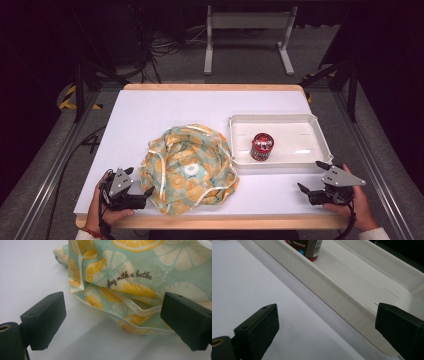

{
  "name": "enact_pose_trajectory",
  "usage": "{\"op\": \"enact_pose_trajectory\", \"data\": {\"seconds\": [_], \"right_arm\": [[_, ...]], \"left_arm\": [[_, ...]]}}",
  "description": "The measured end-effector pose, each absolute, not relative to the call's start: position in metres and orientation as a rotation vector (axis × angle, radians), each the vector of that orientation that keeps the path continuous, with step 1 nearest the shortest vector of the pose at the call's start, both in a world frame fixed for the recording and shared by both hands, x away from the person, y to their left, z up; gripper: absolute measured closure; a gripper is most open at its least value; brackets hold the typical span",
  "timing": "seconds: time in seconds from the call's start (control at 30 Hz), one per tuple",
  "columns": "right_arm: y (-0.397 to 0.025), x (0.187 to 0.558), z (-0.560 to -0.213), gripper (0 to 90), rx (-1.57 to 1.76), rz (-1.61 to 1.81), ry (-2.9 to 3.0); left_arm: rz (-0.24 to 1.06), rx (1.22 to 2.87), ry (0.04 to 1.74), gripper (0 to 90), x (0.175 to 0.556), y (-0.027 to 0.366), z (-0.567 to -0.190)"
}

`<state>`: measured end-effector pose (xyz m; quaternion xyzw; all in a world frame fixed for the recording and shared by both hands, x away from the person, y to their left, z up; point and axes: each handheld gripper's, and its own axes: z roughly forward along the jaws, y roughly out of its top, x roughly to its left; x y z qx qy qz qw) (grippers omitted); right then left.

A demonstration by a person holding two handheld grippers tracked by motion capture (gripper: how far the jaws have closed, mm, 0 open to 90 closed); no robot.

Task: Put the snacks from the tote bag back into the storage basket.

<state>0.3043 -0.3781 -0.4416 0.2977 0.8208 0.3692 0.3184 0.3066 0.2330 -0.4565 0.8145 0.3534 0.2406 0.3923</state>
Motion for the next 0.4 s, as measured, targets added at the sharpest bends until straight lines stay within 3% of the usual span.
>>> {"op": "enact_pose_trajectory", "data": {"seconds": [0.4], "right_arm": [[-0.3772,0.3031,-0.4393,8.6,0.764,1.017,2.192]], "left_arm": [[0.592,2.065,0.908,6.8,0.3089,0.2316,-0.4557]]}}
